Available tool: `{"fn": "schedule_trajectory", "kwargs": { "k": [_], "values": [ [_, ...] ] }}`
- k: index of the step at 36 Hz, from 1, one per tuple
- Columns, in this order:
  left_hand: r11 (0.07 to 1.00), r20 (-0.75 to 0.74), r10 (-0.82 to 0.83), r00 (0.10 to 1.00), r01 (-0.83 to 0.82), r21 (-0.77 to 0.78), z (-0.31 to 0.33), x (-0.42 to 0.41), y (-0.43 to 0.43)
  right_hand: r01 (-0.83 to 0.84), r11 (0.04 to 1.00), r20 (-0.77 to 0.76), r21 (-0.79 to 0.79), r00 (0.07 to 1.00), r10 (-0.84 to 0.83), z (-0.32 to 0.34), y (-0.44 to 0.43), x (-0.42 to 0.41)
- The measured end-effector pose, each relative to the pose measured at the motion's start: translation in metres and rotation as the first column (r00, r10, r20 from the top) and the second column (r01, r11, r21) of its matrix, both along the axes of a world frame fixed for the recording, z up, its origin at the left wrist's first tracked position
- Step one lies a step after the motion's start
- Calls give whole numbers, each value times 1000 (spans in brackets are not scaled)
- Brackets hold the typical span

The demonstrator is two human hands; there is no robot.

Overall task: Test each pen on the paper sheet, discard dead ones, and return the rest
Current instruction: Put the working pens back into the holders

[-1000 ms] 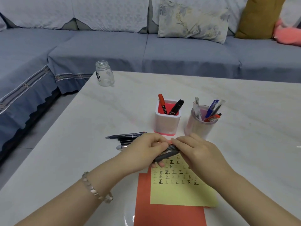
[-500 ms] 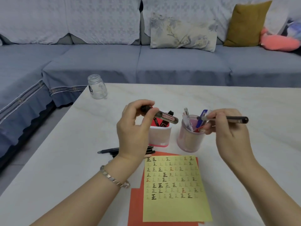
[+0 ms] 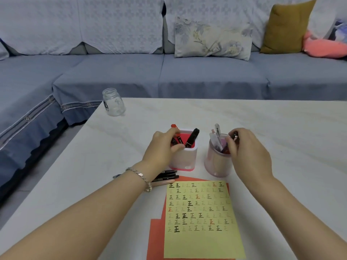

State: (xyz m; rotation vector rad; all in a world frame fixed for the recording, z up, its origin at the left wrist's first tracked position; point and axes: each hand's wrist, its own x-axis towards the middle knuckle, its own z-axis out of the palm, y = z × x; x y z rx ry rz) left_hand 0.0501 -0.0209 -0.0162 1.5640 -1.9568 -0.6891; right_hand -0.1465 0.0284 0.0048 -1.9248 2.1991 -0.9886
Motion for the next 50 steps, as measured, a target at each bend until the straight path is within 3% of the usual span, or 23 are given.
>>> {"fn": "schedule_trajectory", "kwargs": {
  "k": [2,4,9,11,14,16,18,21,25,29,35,41,45,50],
  "values": [
    [997,205,-25,978,39,-67,-3,1,4,7,998,-122,57,992,0,-3,-5,1],
    [995,313,-46,949,71,-69,-10,3,7,22,991,-241,131,971,10,-7,-10,3],
    [998,268,-50,962,58,-21,-10,-4,12,60,975,-383,215,923,27,-12,-13,5],
    [998,327,-44,944,56,-27,-8,-9,15,38,987,-343,159,939,19,-14,-11,6],
    [998,342,-30,939,49,-46,-7,-13,20,-55,995,-246,-86,969,33,-19,-1,11],
    [996,290,-33,956,55,-70,-7,-9,23,-123,962,-232,-244,970,65,-19,9,17],
    [994,192,-66,979,81,-74,-8,0,27,-202,942,-207,-269,967,148,-20,19,25],
    [991,126,-51,991,66,-119,-14,23,37,-373,914,-168,-161,923,347,-27,31,40],
    [992,282,8,959,27,-120,-35,61,50,-525,834,-116,170,830,546,-36,33,70],
    [1000,408,-17,913,23,-10,-61,92,57,-607,734,-30,303,764,645,-49,17,103],
    [994,458,-47,888,-1,105,-72,106,54,-520,668,-237,532,666,708,-75,-10,136],
    [978,313,-40,949,-27,207,-72,112,52,-495,635,-283,593,610,740,-80,-17,141],
    [984,211,23,977,-59,166,-75,113,55,-534,612,-215,584,625,750,-74,-13,140],
    [999,209,-12,978,0,55,-71,110,65,-547,637,-287,543,592,753,-70,1,130]
  ]
}}
